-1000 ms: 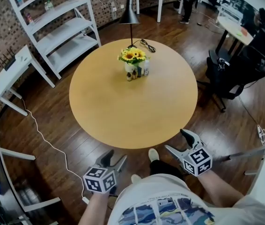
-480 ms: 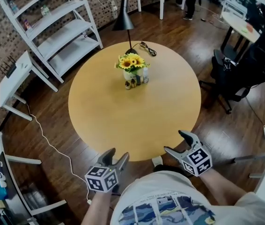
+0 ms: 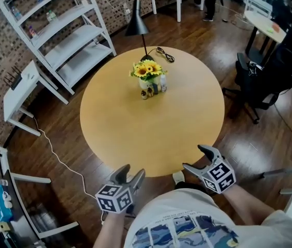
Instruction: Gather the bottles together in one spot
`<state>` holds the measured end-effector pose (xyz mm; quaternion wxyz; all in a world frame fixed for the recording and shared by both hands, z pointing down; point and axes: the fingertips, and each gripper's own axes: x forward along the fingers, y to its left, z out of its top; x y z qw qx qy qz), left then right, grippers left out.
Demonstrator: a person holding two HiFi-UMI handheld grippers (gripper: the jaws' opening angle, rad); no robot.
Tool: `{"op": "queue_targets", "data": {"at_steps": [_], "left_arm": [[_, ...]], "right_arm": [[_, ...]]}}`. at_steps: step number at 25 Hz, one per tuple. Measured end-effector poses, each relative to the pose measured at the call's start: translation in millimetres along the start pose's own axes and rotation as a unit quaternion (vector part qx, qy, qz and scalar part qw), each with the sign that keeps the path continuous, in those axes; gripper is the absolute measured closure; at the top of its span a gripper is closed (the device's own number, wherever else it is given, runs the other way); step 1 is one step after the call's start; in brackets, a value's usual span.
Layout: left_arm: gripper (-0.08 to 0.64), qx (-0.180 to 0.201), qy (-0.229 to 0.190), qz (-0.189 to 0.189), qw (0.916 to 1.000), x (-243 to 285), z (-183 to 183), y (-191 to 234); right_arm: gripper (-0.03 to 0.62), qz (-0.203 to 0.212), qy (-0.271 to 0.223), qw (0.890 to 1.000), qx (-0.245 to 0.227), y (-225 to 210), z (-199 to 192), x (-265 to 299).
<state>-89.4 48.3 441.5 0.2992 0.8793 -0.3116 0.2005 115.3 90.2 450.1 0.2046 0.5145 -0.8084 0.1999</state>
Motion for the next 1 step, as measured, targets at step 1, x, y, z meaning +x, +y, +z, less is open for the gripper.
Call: {"op": "queue_targets", "data": {"at_steps": [1], "left_arm": [[0.314, -0.001, -0.001, -0.001, 1.0000, -4.4, -1.8, -0.8]], "right_arm": [[0.196, 0.001, 0.001, 1.000, 0.001, 4.7, -1.8, -1.3]]}}
